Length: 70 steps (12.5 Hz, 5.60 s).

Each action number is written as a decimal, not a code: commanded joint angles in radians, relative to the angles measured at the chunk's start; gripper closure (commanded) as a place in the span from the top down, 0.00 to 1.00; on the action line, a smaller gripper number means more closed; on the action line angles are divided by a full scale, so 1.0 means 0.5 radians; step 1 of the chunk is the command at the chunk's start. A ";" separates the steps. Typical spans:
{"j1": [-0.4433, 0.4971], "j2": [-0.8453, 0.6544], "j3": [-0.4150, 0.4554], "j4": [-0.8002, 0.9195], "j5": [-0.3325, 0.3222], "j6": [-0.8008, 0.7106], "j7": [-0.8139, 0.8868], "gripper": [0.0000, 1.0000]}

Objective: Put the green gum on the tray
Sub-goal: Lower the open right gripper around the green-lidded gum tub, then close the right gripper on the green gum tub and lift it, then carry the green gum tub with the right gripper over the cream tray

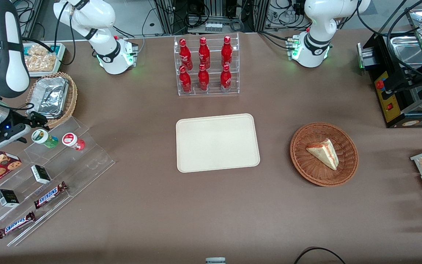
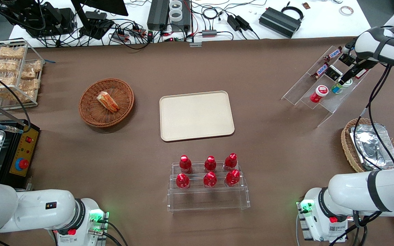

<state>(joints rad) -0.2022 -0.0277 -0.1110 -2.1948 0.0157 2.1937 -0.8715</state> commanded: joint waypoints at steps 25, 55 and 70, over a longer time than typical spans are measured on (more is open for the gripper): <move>0.018 0.000 0.013 -0.066 0.027 0.151 -0.058 0.00; 2.217 1.350 0.010 1.484 0.021 -0.083 3.206 0.00; 2.233 1.553 0.013 1.463 0.024 0.165 3.160 1.00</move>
<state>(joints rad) 0.9158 0.7441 -0.0982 -1.4921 0.0208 2.2557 0.7161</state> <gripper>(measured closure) 0.348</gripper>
